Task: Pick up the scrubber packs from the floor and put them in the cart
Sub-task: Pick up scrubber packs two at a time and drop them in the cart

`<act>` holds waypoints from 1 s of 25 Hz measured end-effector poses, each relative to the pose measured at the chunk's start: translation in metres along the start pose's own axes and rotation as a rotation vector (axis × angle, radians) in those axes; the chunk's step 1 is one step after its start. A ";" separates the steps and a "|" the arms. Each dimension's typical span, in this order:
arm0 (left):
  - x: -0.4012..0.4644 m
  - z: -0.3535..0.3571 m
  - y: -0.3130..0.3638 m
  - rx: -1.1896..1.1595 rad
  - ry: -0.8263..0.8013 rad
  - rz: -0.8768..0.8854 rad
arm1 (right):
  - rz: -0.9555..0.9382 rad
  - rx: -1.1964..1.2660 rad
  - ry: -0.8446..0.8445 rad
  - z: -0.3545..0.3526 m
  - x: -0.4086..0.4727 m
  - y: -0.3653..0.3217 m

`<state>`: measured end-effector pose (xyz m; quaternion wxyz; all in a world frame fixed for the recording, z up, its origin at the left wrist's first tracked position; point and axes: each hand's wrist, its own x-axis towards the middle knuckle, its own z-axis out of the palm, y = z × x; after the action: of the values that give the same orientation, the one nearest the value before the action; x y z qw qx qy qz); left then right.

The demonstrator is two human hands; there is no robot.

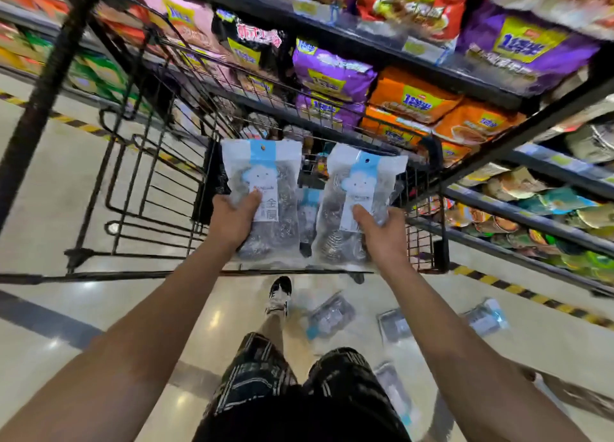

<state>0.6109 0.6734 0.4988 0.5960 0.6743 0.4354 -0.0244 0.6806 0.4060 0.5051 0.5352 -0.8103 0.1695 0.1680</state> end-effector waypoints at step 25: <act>0.116 0.060 -0.097 0.601 -0.179 -0.330 | 0.158 -0.877 -0.229 0.090 0.098 0.062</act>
<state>0.6517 0.6802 0.3418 0.3949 0.7353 0.4576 -0.3064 0.7313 0.4566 0.3771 0.1426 -0.9210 0.0836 0.3526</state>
